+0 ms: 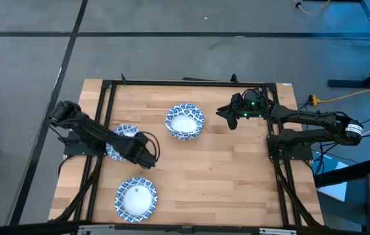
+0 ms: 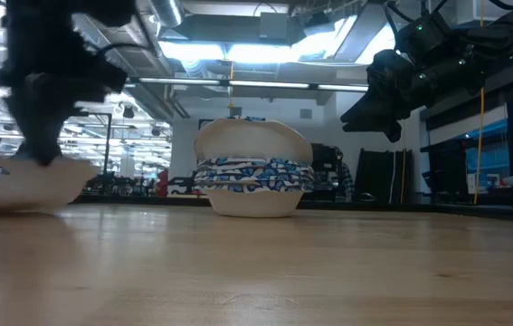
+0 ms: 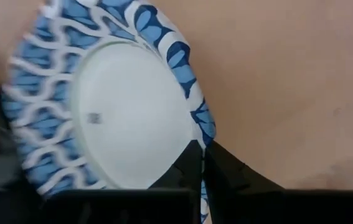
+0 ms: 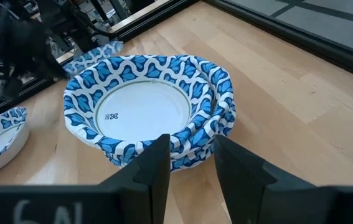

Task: Nest bowls inside each other
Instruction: Stack the white bowl on top of the white bowl

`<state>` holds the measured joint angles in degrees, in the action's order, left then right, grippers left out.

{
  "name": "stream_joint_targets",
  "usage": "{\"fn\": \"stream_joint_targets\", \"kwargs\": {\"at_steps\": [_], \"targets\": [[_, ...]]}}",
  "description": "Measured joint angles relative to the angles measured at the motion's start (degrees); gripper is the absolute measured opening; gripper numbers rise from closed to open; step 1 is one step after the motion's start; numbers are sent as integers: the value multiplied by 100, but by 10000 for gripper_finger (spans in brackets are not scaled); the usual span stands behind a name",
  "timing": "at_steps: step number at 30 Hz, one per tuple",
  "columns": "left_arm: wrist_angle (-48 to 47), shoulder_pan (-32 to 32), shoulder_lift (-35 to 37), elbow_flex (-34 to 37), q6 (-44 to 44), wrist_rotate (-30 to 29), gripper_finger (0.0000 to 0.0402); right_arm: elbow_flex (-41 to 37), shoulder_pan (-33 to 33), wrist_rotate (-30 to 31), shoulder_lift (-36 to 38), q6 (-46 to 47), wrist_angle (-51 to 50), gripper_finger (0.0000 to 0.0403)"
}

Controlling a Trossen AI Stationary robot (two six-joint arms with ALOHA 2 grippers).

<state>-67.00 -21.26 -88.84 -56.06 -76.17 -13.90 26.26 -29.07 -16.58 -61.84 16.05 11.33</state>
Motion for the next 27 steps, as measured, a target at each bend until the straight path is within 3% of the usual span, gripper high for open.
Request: {"fn": "stream_joint_targets", "kwargs": {"at_steps": [7,15,18,22,27], "targets": [[-906,504,139,-977,811,-1018,1,0,1,0,0,-2,0,126],[-404,1198,147,-2222,3035,-1744,0,0,1,0,0,0,0,126],[170,1492,146,-2568,3962,-1585,0,0,-1,0,0,0,0,126],[1268,1741,146,-2791,4940,-876,0,0,-1,0,0,22,0,126],[1597,1803,28,-2800,5234,-534,0,0,1,0,0,23,0,126]]}}
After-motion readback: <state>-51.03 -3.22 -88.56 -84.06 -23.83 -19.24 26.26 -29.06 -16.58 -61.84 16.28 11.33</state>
